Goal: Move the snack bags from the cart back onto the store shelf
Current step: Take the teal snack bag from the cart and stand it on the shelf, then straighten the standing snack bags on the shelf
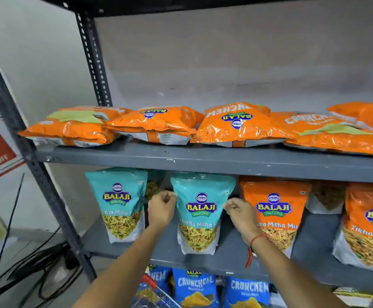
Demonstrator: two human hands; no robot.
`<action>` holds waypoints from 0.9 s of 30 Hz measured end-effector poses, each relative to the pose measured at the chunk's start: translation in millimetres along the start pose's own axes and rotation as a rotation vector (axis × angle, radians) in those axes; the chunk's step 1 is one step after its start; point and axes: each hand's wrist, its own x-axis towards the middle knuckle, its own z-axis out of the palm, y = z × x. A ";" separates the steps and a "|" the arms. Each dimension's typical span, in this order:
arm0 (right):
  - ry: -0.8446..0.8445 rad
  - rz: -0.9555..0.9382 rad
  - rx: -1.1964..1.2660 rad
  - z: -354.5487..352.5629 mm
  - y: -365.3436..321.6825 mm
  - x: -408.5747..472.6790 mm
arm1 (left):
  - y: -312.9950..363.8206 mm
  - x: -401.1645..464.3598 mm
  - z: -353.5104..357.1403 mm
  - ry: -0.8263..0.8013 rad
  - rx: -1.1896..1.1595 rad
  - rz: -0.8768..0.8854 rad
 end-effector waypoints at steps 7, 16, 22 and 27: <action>-0.413 0.186 0.275 7.7 30.1 -11.3 | -27.0 -13.9 15.4 -0.201 -0.164 -0.153; -0.568 0.315 0.055 50.8 81.5 -25.4 | -93.3 -49.8 48.7 -0.413 -0.031 -0.256; -0.551 0.280 0.077 66.7 85.7 -16.4 | -106.4 -36.5 47.8 -0.380 -0.042 -0.236; -0.510 0.288 0.165 66.3 91.3 -22.4 | -112.3 -40.9 51.1 -0.355 -0.057 -0.226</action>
